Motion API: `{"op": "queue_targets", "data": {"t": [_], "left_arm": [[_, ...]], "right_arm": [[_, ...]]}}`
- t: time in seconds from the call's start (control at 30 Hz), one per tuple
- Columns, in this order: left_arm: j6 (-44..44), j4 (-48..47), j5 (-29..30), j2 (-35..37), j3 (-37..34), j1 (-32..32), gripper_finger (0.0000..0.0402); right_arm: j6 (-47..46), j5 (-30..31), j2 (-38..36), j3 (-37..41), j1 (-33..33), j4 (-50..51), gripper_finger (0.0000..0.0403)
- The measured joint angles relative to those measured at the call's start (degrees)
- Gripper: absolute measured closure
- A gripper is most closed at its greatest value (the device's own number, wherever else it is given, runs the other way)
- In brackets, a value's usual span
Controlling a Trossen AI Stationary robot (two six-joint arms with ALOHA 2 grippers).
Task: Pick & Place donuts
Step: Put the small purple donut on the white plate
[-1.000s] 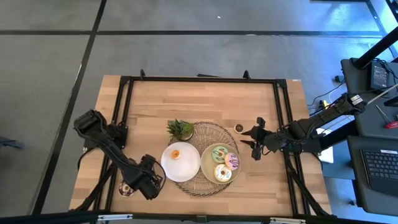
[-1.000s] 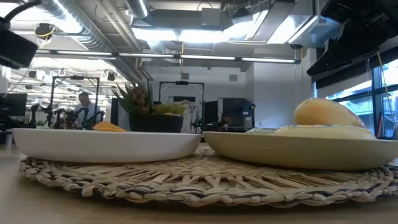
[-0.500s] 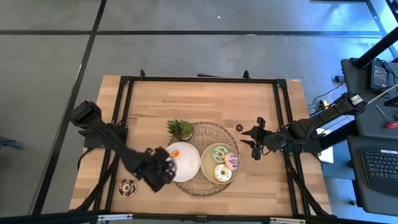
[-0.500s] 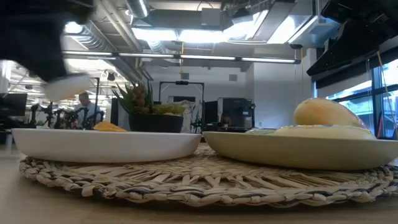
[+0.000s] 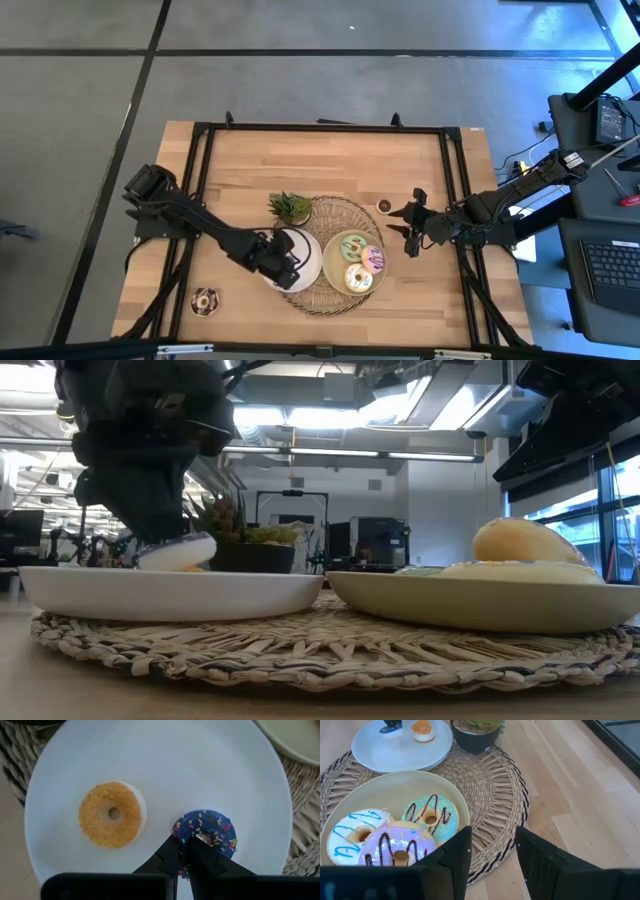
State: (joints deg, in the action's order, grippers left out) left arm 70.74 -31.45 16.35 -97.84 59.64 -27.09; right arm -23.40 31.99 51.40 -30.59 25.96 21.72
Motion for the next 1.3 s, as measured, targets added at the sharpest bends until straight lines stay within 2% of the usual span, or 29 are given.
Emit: {"op": "queue_targets", "data": {"t": [0.23, 0.57, 1.3], "left_arm": [[1.8, -0.1, -3.6, 0.0, 0.0, -0.2, 0.038], [3.7, -3.6, -3.5, 0.0, 0.0, -0.2, 0.038], [3.5, -3.1, -5.3, -2.7, 0.0, -0.1, 0.0374]], "right_arm": [[0.1, 0.0, 0.0, 0.0, 0.0, 0.0, 0.0249], [0.3, 0.0, 0.0, 0.0, 0.0, 0.0, 0.0249], [0.5, 0.0, 0.0, 0.0, 0.0, 0.0, 0.0249]]}}
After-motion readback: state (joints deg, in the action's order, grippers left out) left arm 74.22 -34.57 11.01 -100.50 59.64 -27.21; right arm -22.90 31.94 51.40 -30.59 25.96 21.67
